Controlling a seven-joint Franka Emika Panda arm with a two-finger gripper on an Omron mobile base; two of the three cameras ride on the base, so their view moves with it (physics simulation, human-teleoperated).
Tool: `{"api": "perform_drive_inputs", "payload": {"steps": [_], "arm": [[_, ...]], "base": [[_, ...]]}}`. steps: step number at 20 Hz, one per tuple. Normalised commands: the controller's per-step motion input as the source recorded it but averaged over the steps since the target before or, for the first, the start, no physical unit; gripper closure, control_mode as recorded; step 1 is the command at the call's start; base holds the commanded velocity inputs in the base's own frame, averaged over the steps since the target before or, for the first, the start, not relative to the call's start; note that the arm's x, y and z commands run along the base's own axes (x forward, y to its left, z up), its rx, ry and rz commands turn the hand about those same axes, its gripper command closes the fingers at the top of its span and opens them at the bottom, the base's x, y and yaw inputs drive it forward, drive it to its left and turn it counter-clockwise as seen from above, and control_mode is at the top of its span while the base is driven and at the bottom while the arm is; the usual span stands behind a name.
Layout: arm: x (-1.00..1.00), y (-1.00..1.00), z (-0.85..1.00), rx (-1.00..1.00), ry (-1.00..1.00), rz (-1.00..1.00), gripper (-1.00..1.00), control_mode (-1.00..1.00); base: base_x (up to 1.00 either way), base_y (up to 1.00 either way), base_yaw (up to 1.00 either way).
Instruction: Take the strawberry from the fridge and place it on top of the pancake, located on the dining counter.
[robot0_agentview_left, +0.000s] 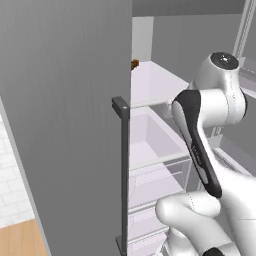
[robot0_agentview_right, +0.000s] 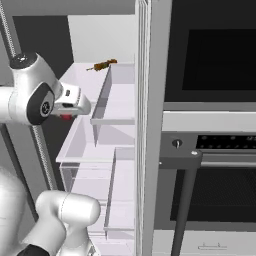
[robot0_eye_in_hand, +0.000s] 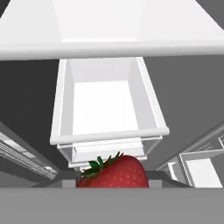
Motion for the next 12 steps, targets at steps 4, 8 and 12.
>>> {"api": "perform_drive_inputs", "payload": {"steps": [4, 8, 12], "arm": [[-1.00, 0.00, 0.17, 0.00, 0.00, 0.00, 1.00, -1.00], [-1.00, 0.00, 0.26, 0.00, 0.00, -0.01, 1.00, -1.00], [-0.99, 0.00, 0.42, 0.00, 0.00, -0.02, 1.00, -1.00]], "base": [[0.00, 0.00, 0.00], [0.00, 0.00, 0.00], [0.00, 0.00, 0.00]]}}
